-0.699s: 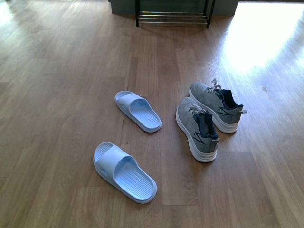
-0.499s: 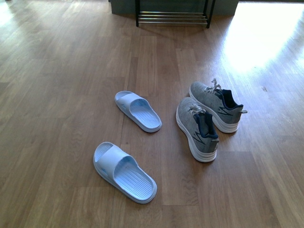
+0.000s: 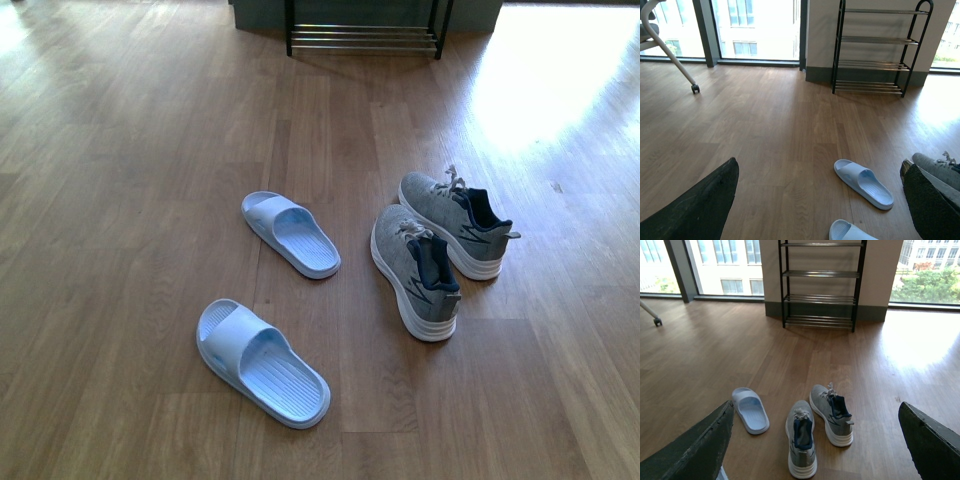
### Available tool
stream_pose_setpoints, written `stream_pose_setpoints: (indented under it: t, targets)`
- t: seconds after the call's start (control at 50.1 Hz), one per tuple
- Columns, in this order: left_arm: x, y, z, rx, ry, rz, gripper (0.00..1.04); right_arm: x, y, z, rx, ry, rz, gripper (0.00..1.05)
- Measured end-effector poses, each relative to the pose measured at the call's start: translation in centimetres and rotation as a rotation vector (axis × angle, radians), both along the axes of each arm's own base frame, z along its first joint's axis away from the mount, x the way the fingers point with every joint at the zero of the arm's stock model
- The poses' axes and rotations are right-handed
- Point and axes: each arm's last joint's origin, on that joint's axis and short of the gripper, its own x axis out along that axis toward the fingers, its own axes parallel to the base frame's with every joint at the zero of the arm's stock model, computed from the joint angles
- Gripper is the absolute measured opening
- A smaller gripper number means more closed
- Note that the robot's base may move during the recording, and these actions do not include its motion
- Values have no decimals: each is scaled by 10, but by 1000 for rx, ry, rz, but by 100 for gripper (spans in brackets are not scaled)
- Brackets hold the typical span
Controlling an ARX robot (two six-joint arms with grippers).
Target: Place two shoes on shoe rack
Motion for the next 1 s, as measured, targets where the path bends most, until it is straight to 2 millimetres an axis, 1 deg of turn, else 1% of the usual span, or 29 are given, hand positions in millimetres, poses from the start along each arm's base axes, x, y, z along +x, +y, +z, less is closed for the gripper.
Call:
stream_pose_setpoints:
  t: [0.999]
  targets:
    - [0,0,0,0,0,0,95,0,0,0,0,0,0,95]
